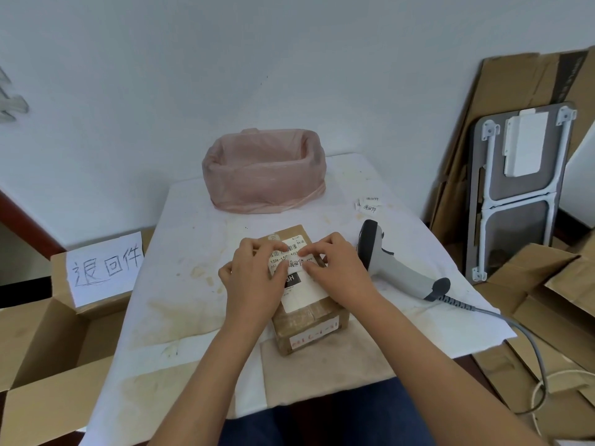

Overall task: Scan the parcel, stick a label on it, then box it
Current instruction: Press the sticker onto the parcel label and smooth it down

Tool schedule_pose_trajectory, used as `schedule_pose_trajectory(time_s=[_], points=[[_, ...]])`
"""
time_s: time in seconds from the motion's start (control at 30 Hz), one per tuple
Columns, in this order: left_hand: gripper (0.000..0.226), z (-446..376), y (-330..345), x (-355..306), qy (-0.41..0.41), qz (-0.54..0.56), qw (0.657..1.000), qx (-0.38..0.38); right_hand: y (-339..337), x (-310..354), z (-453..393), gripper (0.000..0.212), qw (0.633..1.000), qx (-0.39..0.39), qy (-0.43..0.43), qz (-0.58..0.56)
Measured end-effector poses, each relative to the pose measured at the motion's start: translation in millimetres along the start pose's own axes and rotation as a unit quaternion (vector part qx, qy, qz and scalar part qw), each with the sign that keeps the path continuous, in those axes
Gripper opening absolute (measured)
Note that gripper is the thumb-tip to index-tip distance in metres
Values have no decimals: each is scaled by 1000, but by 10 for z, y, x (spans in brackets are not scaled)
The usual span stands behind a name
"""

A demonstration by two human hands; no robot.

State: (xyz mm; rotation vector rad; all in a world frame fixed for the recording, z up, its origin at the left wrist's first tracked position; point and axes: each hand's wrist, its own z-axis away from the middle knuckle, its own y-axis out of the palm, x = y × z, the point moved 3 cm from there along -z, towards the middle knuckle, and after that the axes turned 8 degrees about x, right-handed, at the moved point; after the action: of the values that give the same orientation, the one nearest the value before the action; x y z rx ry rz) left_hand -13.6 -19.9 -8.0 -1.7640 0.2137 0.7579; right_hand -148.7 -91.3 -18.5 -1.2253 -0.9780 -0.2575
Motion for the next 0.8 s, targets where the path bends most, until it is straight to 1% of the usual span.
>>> schedule_pose_trajectory(time_s=[0.13,0.27,0.33,0.4,0.57,0.73,0.8], points=[[14,-21,0,-75,44,-68,997,-11,7,-6,3,21,1000,-3,0,0],[19,-60,13,-121,90,-116,989,-24,0,-7,17,23,1000,-6,-2,-5],[16,-59,30,-142,104,-135,985,-22,4,-6,20,23,1000,-4,-1,-5],[11,-57,41,-132,102,-146,984,-20,7,-4,20,22,1000,-6,-1,-10],[15,-76,32,-64,80,-143,987,-3,13,-10,15,21,1000,-5,0,-14],[14,-65,-21,33,51,-133,990,-4,21,-20,9,20,1000,-6,0,-20],[12,-51,-44,78,33,-113,993,2,19,-17,8,21,1000,-4,5,-17]])
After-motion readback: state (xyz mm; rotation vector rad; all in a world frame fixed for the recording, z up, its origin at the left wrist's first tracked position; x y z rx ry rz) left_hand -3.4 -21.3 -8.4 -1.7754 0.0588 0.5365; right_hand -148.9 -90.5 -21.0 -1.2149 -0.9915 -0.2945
